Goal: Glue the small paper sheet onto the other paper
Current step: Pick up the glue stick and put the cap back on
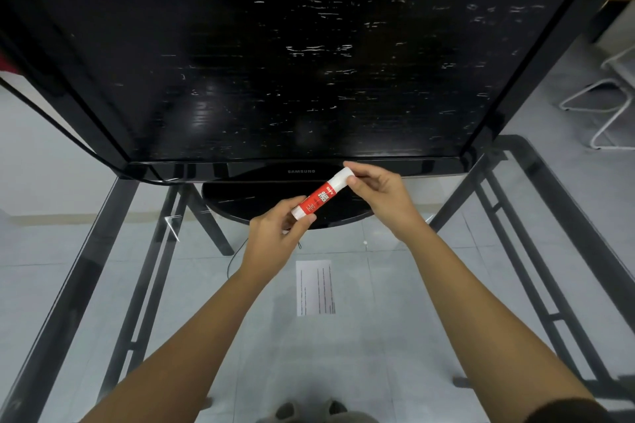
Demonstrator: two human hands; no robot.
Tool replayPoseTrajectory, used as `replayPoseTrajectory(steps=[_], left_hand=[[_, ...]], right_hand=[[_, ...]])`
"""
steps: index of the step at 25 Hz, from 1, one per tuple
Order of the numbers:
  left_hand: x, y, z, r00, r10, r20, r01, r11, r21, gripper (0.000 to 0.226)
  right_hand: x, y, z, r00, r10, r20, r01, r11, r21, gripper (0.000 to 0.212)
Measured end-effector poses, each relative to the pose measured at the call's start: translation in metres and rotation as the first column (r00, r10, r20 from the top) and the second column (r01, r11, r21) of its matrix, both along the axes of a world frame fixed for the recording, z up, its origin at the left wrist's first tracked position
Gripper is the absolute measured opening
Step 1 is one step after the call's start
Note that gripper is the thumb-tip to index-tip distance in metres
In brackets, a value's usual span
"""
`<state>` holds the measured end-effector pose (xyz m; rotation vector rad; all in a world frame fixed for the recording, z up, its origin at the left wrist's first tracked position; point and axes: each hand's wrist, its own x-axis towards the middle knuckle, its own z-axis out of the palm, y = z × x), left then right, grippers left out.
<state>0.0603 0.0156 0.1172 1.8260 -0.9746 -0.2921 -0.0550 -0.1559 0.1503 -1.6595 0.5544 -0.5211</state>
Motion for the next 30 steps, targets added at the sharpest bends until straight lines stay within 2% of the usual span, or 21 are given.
replayPoseTrajectory(steps=[7,10,13,15,16,18,20,22,25,27,30], left_hand=[[0.007,0.005,0.012,0.998,-0.067,0.003,0.067,0.998,0.005,0.039],[0.013,0.002,0.013,0.997,-0.071,-0.005,0.071,0.997,0.033,0.040],[0.009,0.008,0.006,0.996,-0.061,-0.069,0.064,0.997,0.034,0.039],[-0.004,0.007,-0.025,0.976,-0.108,-0.191,0.120,0.991,0.056,0.036],[-0.006,0.006,-0.030,0.969,-0.124,-0.215,0.137,0.989,0.048,0.035],[-0.012,0.005,-0.040,0.954,-0.163,-0.250,0.187,0.979,0.075,0.036],[-0.011,0.002,-0.048,0.942,-0.206,-0.264,0.250,0.957,0.145,0.053],[-0.004,0.001,-0.063,0.958,-0.204,-0.202,0.254,0.931,0.264,0.067],[0.006,0.010,-0.088,0.994,-0.109,-0.020,0.108,0.914,0.392,0.057],[0.015,0.017,-0.108,0.994,-0.089,0.065,0.051,0.896,0.442,0.054],[0.019,0.031,-0.142,0.957,-0.206,0.203,0.028,0.764,0.645,0.059]], right_hand=[[-0.001,-0.005,0.010,0.988,0.115,-0.100,-0.121,0.991,-0.064,0.023],[0.005,-0.004,0.012,0.988,0.107,-0.107,-0.114,0.992,-0.062,0.023],[-0.002,0.006,0.003,0.993,0.071,-0.099,-0.077,0.995,-0.063,0.036],[-0.017,0.017,-0.033,0.986,0.036,-0.164,-0.022,0.996,0.091,0.050],[-0.019,0.022,-0.040,0.985,0.042,-0.168,-0.019,0.991,0.135,0.048],[-0.026,0.030,-0.055,0.977,0.069,-0.204,-0.037,0.987,0.157,0.032],[-0.024,0.032,-0.060,0.979,0.051,-0.198,-0.017,0.985,0.172,0.021],[-0.022,0.030,-0.065,0.972,0.005,-0.234,0.029,0.990,0.140,0.017],[-0.027,0.027,-0.079,0.937,-0.046,-0.345,0.042,0.999,-0.019,0.019],[-0.032,0.021,-0.095,0.921,-0.067,-0.385,0.044,0.997,-0.067,0.021],[-0.040,0.020,-0.114,0.885,-0.064,-0.462,0.003,0.991,-0.131,0.020]])
